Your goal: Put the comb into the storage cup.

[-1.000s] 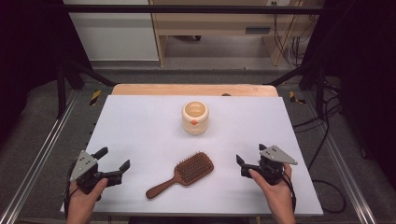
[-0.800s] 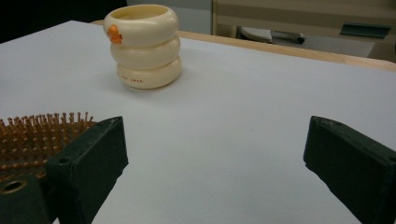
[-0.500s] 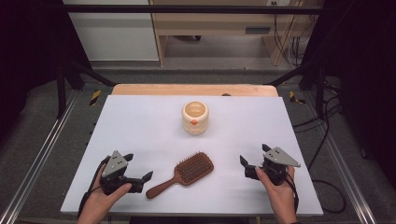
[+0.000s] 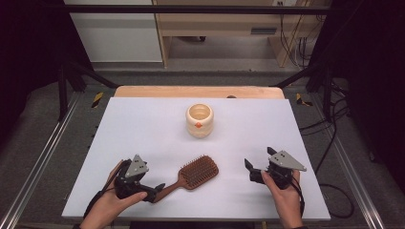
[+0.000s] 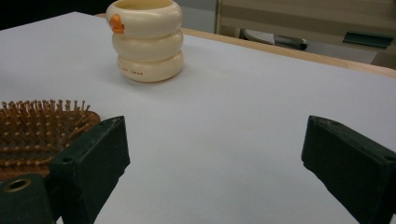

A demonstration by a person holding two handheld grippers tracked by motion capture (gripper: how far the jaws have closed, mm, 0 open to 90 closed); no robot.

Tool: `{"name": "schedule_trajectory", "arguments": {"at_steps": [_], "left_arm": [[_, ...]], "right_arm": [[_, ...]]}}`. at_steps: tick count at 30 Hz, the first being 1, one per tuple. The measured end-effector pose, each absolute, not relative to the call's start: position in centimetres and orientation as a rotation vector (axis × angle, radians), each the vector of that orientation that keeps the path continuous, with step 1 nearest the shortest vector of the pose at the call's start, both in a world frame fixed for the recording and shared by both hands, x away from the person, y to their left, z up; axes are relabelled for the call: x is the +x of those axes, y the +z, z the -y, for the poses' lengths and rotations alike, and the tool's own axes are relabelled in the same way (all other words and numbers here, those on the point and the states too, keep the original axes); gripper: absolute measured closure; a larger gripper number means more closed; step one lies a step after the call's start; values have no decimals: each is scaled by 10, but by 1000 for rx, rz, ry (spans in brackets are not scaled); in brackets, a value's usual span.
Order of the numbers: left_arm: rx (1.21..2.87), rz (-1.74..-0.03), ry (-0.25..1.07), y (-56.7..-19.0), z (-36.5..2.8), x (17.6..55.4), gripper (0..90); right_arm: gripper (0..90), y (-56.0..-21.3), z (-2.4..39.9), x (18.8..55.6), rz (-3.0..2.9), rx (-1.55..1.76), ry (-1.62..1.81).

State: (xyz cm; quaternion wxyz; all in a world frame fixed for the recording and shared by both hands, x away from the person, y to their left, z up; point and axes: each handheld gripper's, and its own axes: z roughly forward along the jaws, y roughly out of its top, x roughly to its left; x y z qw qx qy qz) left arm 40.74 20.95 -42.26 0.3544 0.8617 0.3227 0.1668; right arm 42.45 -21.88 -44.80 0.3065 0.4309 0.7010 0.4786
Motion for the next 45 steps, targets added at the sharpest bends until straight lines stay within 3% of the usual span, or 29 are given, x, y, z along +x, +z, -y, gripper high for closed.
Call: {"name": "schedule_trajectory", "arguments": {"at_steps": [14,45], "left_arm": [[2358,-784,403,-434,-183,411,44],[2449,-764,331,-440,-166,425,86]], "right_arm": [[78,-451,217,426,-1868,1148,1253],[79,-453,219,427,-1878,1167,1245]]}}
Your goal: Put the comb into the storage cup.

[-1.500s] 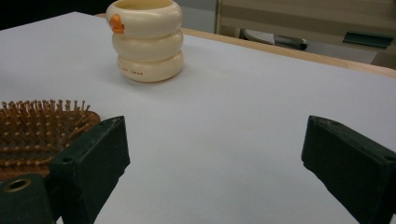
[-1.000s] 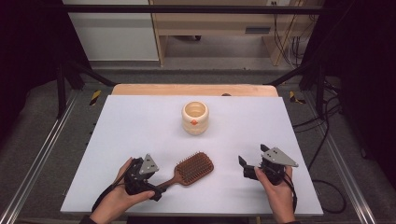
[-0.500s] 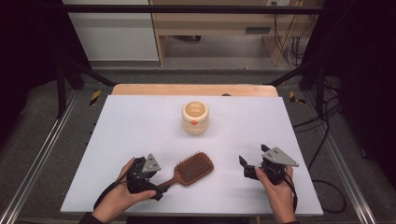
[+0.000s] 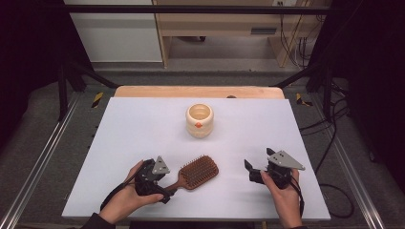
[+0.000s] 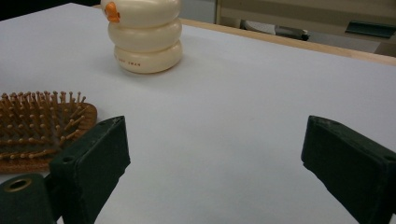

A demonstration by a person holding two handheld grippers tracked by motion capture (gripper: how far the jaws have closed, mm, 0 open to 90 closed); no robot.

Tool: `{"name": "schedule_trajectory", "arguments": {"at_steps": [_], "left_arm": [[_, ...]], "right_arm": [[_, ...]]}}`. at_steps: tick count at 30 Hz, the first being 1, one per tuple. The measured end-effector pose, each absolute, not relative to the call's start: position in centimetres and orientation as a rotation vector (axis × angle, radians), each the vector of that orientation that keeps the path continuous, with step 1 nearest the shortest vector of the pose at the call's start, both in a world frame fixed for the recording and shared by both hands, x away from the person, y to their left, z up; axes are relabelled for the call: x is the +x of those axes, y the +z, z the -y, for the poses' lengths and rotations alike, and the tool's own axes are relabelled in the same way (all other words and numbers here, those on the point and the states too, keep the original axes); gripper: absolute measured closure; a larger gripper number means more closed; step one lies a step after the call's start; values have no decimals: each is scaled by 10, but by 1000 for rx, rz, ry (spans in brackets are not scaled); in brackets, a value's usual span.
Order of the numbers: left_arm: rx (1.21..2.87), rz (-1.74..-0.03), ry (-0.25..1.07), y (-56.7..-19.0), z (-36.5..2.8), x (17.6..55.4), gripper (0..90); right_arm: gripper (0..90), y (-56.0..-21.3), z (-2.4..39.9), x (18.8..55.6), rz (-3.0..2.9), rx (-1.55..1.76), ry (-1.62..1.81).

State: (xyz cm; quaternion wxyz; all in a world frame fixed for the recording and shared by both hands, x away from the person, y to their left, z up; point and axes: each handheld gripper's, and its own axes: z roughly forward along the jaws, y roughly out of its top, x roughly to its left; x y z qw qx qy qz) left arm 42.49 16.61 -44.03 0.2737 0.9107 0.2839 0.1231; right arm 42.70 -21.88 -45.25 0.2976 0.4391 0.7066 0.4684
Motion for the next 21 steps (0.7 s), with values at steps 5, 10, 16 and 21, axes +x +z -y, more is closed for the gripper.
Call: {"name": "schedule_trajectory", "arguments": {"at_steps": [5,10,16,21], "left_arm": [[2485,-750,310,-443,-159,429,114],[2538,-735,256,-445,-154,432,160],[2566,-726,212,-446,-150,435,270],[2580,-724,148,-446,-149,438,423]], "right_arm": [[79,-453,220,427,-1880,1167,1245],[79,-453,220,427,-1880,1169,1247],[79,-453,220,427,-1883,1170,1247],[79,-453,220,427,-1885,1171,1246]]}}
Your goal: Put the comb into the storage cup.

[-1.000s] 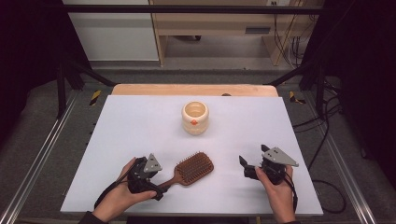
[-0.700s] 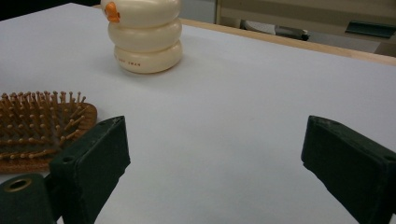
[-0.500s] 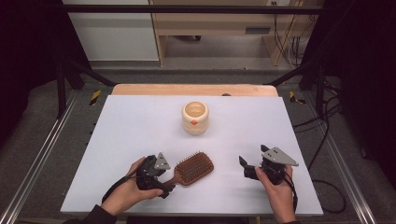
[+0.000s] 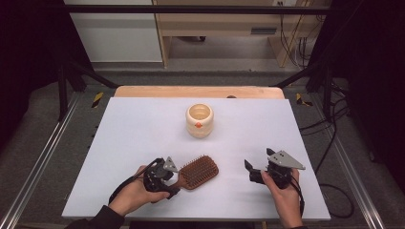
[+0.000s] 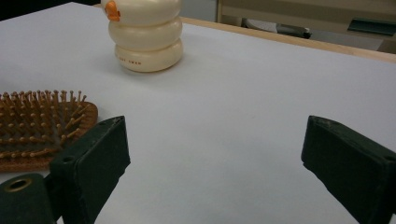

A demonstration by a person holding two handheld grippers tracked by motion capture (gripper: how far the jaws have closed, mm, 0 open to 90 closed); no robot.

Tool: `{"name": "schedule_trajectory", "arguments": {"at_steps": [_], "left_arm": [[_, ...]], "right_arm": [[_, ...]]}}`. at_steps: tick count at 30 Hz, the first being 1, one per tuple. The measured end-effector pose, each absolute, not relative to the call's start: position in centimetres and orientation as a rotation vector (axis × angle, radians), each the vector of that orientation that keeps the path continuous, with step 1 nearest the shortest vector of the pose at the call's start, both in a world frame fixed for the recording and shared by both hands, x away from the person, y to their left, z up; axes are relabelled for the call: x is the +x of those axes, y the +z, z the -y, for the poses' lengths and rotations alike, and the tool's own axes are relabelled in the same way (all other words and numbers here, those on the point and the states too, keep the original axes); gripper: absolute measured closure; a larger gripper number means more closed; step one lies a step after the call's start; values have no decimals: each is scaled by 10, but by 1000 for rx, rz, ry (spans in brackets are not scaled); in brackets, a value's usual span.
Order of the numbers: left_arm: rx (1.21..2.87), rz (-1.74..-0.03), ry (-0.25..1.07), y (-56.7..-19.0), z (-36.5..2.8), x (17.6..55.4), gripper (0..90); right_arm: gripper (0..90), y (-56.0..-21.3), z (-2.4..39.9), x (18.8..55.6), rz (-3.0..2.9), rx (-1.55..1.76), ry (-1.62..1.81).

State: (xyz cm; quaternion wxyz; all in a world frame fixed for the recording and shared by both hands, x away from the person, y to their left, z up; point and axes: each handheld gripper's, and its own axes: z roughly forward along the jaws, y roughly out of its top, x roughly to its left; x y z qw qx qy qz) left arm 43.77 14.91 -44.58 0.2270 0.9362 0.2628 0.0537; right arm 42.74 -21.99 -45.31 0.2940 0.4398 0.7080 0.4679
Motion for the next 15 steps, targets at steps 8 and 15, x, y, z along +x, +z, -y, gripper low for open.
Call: {"name": "schedule_trajectory", "arguments": {"at_steps": [8,15], "left_arm": [[2622,-687,117,-446,-142,438,512],[2645,-694,103,-449,-140,442,555]], "right_arm": [[79,-453,220,428,-1889,1172,1247],[79,-453,220,427,-1892,1172,1246]]}}
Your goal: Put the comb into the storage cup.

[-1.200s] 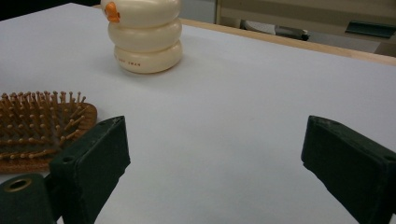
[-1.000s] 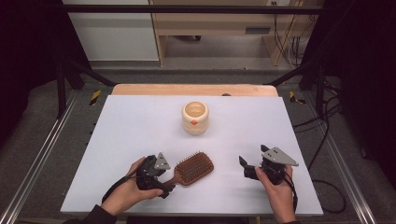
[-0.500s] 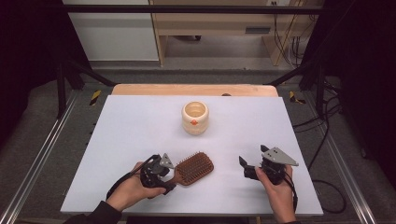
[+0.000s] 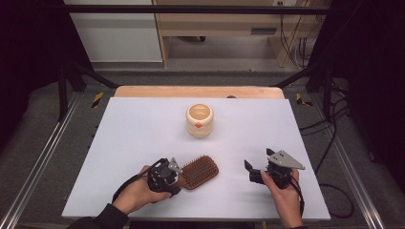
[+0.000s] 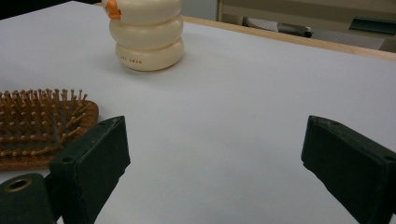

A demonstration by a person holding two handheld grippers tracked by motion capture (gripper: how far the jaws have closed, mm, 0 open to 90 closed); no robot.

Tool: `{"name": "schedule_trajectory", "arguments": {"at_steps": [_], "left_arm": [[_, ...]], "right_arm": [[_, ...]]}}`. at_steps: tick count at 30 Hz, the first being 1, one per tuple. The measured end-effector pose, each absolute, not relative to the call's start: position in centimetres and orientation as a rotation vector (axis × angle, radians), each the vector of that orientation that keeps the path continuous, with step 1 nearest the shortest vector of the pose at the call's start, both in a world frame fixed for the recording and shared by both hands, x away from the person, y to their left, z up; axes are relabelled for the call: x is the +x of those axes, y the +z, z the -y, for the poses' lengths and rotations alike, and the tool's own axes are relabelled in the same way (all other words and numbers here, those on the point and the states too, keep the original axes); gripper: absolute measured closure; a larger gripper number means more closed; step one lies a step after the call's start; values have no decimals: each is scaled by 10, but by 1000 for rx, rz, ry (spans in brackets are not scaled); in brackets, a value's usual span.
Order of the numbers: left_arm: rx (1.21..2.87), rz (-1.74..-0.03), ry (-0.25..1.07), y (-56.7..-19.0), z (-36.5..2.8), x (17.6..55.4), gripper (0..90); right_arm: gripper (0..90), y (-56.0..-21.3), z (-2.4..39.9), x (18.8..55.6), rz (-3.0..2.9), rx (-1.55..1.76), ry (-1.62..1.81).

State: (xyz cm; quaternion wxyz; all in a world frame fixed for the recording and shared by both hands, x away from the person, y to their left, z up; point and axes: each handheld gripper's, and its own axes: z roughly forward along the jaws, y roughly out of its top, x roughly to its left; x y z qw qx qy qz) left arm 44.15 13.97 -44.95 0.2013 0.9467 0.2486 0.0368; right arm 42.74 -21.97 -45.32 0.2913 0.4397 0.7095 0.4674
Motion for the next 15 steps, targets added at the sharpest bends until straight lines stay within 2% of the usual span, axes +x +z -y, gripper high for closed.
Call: {"name": "schedule_trajectory", "arguments": {"at_steps": [15], "left_arm": [[2666,-683,135,-450,-134,442,609]], "right_arm": [[79,-454,219,428,-1896,1172,1244]]}}
